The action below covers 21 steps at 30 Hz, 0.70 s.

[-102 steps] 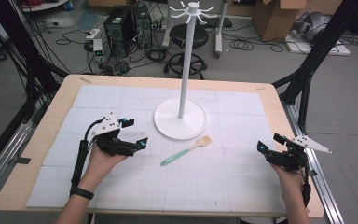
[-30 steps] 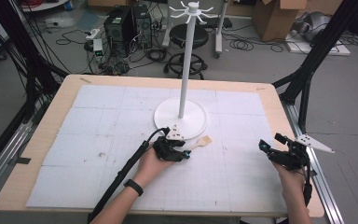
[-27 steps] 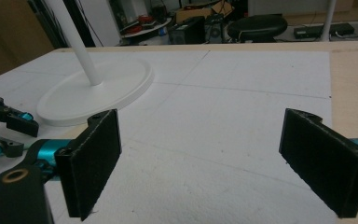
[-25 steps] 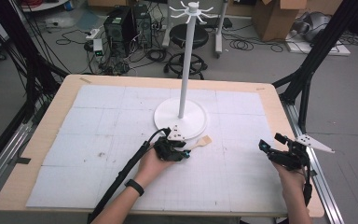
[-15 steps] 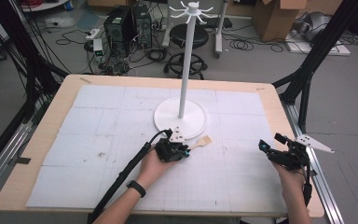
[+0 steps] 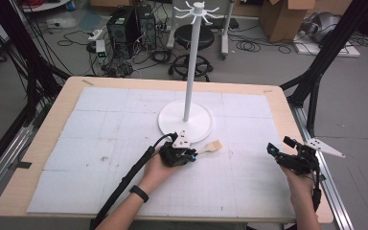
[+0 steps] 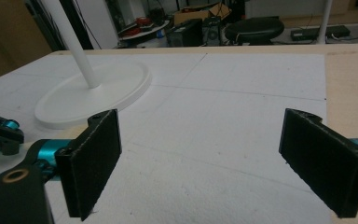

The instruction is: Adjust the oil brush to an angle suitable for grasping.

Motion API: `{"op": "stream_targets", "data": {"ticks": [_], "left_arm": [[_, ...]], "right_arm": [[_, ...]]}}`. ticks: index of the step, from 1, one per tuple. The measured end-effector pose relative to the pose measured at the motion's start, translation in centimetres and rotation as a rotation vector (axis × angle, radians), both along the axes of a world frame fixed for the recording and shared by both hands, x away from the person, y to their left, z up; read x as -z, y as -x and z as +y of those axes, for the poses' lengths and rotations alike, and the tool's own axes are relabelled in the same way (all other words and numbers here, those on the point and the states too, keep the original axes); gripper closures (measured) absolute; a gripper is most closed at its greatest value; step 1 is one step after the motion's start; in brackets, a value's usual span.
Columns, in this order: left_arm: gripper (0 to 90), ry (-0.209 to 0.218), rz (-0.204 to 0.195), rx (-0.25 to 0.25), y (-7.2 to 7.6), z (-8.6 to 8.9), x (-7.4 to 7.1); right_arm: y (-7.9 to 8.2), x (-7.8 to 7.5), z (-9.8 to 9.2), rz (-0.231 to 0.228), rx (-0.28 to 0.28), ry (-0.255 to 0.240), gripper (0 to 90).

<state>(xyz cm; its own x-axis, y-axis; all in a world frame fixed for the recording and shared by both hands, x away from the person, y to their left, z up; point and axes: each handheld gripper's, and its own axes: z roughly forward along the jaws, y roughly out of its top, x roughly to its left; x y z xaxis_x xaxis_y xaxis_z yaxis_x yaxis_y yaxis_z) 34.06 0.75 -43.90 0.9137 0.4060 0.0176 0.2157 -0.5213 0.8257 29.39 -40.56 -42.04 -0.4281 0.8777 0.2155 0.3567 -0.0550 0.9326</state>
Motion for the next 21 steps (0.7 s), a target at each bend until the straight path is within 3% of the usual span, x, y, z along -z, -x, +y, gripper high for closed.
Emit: {"op": "stream_targets", "data": {"ticks": [4,7,9,17,21], "left_arm": [[81.6,0.006,-0.020,0.099,0.4,-0.1,-0.8],[81.6,0.023,-0.011,0.177,0.7,-0.6,-0.8],[81.7,0.009,-0.014,0.238,1.1,-1.4,-0.5],[81.6,0.005,-0.011,0.350,2.1,-4.0,-0.3],[81.6,-0.031,-0.017,0.405,2.6,-5.7,-0.2]], "right_arm": [[0.1,-0.2,-0.2,-0.014,0.005,-0.005,11.8],[0.2,-0.3,-0.2,-0.016,0.009,-0.011,11.9],[0.1,-0.3,-0.1,-0.013,0.010,-0.009,11.9],[0.2,-0.3,-0.2,-0.014,0.008,-0.013,11.9],[0.2,-0.3,-0.2,-0.014,0.008,-0.011,12.4]]}}
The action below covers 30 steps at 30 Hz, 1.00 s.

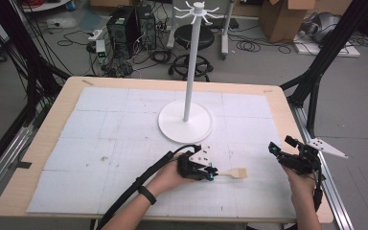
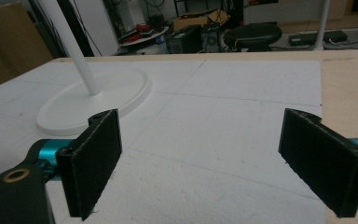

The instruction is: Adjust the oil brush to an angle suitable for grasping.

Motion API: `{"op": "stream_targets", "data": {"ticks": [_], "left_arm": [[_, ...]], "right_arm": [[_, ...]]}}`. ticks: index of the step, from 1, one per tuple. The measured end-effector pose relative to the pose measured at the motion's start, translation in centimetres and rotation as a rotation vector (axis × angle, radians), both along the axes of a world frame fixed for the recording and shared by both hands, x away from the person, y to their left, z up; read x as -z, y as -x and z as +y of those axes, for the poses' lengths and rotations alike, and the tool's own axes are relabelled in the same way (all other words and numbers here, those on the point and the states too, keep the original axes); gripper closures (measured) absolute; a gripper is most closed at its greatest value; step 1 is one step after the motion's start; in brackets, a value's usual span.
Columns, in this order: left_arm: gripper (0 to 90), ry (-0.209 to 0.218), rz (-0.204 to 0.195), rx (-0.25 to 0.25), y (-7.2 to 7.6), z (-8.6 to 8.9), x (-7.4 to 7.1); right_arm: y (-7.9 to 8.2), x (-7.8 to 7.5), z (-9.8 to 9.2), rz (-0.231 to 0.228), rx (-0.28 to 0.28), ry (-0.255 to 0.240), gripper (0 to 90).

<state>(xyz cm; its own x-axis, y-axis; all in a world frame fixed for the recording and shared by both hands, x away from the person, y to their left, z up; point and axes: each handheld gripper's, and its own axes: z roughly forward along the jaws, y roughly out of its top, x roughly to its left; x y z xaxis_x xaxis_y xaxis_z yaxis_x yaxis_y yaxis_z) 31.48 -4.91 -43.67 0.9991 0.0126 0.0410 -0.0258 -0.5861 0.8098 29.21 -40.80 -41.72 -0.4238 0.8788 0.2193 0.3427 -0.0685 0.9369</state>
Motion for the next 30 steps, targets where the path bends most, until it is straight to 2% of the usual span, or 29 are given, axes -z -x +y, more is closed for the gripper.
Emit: {"op": "stream_targets", "data": {"ticks": [7,13,15,16,19,20,21,24,25,30], "left_arm": [[81.5,-0.015,-0.010,0.053,0.3,-2.7,0.7],[81.1,-0.014,-0.011,0.059,0.0,-2.9,1.2],[79.8,-0.014,-0.013,0.041,0.0,-2.9,1.2],[75.6,-0.006,0.008,0.017,-0.2,-2.9,1.2],[56.2,0.013,0.041,-0.021,-0.4,-2.6,0.9],[45.1,0.022,0.044,-0.029,-0.5,-2.4,0.7],[45.1,0.029,0.048,-0.042,-0.5,-2.2,0.4],[35.0,0.072,0.043,-0.089,-0.6,-1.1,-0.8],[32.8,0.097,0.044,-0.117,-0.6,-0.4,-1.2],[26.1,0.141,0.010,-0.215,-1.1,3.1,-2.8]], "right_arm": [[0.0,0.0,0.1,-0.001,-0.005,-0.004,12.5],[0.0,0.0,0.0,-0.002,-0.005,-0.006,12.5],[0.0,0.0,0.0,-0.006,-0.007,-0.003,12.5],[0.0,0.0,0.0,-0.005,-0.006,-0.003,12.5],[0.0,0.0,0.1,-0.002,-0.011,-0.005,12.5],[0.0,0.0,0.2,0.001,-0.016,-0.004,12.5],[0.0,0.0,0.2,0.001,-0.016,-0.004,12.5],[0.0,0.0,0.3,0.006,-0.021,-0.003,12.5],[0.0,0.0,0.3,0.005,-0.023,-0.003,12.5],[-0.1,0.1,0.5,0.002,-0.027,0.005,12.5]]}}
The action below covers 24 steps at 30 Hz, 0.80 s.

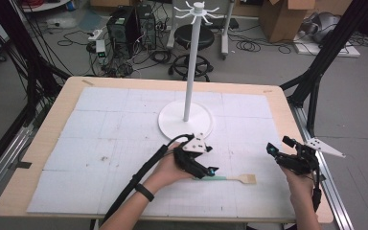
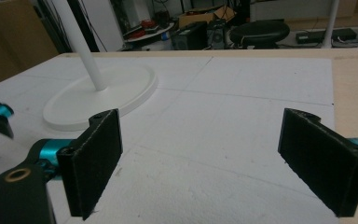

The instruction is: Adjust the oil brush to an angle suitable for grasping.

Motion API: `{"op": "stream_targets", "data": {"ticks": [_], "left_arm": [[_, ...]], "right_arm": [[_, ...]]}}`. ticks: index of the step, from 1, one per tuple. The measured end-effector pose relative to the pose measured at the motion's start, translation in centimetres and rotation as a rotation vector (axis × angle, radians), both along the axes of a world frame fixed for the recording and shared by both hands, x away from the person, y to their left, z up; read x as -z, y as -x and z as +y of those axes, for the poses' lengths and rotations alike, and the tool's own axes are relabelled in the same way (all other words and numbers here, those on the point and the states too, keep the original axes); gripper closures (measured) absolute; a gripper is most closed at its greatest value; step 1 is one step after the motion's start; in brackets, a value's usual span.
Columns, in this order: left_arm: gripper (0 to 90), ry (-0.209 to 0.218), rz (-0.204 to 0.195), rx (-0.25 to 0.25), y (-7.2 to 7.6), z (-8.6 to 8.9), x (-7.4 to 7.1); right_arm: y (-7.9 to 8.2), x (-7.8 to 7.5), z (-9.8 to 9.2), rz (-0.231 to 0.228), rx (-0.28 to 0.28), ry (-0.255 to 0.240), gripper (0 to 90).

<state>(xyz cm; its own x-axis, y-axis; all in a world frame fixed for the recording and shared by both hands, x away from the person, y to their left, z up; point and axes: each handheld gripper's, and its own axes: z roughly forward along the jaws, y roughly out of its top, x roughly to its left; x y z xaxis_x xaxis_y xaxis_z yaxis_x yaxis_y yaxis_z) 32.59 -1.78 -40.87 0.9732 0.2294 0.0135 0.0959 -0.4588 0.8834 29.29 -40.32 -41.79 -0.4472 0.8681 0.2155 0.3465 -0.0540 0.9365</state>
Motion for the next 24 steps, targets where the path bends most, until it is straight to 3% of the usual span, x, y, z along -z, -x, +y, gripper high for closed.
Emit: {"op": "stream_targets", "data": {"ticks": [1,2,7,9,11,18,20,24], "left_arm": [[25.5,0.026,-0.007,-0.029,0.0,2.0,-0.5],[25.1,0.026,-0.007,-0.029,0.0,2.0,-0.5],[22.0,0.070,-0.048,-0.145,0.3,7.2,-1.4],[20.7,0.106,-0.013,-0.189,0.2,9.7,-1.6],[19.3,0.122,-0.023,-0.229,0.2,11.7,-1.7],[17.5,0.109,-0.065,-0.371,0.9,18.1,-1.4],[17.4,0.104,-0.056,-0.410,1.0,19.7,-1.2],[17.2,0.134,-0.078,-0.467,1.2,22.3,-0.7]], "right_arm": [[0.0,0.0,0.0,0.002,-0.001,0.003,12.5],[0.0,0.0,0.0,0.002,-0.001,0.003,12.5],[-0.1,0.1,0.5,0.012,-0.014,0.004,12.5],[-0.1,0.2,0.7,0.007,-0.025,0.012,12.5],[-0.1,0.2,0.9,0.010,-0.035,0.014,12.5],[-0.1,0.2,1.3,0.007,-0.048,0.018,12.5],[-0.1,0.2,1.4,0.008,-0.050,0.020,12.5],[0.1,0.2,1.6,0.012,-0.052,0.013,12.5]]}}
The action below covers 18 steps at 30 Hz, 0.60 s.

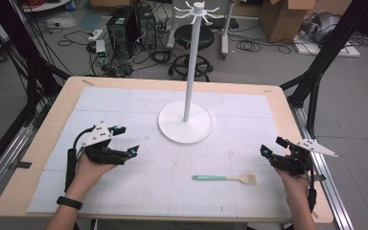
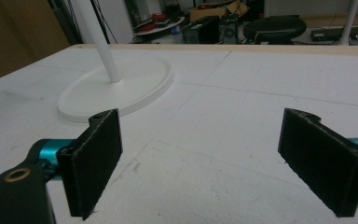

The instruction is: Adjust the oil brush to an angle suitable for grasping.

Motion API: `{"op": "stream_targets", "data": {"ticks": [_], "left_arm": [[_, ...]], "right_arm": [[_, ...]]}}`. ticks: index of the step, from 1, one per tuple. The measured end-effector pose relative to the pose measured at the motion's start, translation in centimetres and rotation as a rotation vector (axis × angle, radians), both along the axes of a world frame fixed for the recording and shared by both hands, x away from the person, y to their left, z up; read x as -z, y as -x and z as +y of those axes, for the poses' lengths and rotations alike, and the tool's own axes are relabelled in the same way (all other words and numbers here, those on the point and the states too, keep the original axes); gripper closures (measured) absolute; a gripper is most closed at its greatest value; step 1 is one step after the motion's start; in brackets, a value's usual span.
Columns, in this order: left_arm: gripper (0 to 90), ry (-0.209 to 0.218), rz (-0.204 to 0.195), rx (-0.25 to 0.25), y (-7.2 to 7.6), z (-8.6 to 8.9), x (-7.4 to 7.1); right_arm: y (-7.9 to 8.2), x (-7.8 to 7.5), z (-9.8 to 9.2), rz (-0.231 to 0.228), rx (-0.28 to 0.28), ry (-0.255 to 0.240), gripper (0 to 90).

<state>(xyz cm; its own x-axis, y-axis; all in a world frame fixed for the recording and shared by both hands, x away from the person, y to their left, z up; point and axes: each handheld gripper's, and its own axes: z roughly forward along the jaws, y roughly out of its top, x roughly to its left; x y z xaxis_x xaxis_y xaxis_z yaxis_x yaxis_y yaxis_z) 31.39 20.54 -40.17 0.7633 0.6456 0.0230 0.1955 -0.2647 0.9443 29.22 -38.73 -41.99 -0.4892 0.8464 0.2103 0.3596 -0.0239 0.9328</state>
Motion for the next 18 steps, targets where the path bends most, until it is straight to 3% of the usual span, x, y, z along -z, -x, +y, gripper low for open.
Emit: {"op": "stream_targets", "data": {"ticks": [4,9,12,18], "left_arm": [[17.2,0.025,-0.005,-0.063,0.3,2.7,0.7],[16.8,0.010,-0.012,-0.118,0.8,5.4,1.7],[16.8,0.033,-0.009,-0.167,0.6,7.0,2.0],[16.7,0.042,-0.003,-0.202,0.6,8.0,2.2]], "right_arm": [[0.1,0.0,0.1,-0.006,-0.008,0.006,12.4],[0.2,0.1,0.2,-0.002,-0.010,0.015,12.4],[0.2,0.0,0.2,-0.004,-0.012,0.013,12.4],[0.2,0.0,0.2,-0.006,-0.010,0.009,12.3]]}}
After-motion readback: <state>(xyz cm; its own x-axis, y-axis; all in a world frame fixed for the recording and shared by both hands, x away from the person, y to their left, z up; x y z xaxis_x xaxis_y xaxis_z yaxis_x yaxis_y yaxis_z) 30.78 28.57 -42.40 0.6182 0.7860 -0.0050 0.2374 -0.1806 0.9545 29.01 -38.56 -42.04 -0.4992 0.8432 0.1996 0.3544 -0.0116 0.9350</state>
